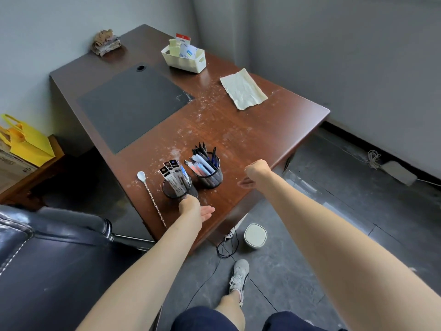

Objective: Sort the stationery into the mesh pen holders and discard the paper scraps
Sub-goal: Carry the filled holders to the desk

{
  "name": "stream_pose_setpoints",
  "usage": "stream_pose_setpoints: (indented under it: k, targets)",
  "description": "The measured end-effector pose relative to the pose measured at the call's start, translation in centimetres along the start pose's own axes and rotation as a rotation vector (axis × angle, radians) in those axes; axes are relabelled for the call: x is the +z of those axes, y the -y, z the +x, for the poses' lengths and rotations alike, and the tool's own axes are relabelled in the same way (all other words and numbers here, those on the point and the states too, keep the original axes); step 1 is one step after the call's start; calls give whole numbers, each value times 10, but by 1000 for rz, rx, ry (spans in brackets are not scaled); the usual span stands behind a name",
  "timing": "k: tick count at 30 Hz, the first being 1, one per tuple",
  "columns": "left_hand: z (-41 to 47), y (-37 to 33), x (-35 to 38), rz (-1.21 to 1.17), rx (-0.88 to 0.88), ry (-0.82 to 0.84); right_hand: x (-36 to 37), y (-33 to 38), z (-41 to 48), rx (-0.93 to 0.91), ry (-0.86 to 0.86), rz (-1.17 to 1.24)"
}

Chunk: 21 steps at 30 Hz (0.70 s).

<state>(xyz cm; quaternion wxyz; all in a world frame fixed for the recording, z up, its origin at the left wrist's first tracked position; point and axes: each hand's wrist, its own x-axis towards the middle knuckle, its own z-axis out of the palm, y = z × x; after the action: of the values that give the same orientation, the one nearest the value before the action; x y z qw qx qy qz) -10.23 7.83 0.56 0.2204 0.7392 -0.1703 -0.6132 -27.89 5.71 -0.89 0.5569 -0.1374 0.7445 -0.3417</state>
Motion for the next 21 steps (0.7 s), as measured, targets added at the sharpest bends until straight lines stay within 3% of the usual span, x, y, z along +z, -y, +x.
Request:
stream_pose_setpoints:
  k: [10,14,17,21]
  targets:
    - [-80,82,165,472,283,294,-213,-102,-57,10,-174,198]
    - [-110,146,244,693,333,448,-318,-179,-83,199,-354,401]
    - [-124,203,294,855,320,567,-374,-239,-111,237,-460,441]
    - [-149,286,342,1097,287,729,-428,-339,-136,429,-644,649]
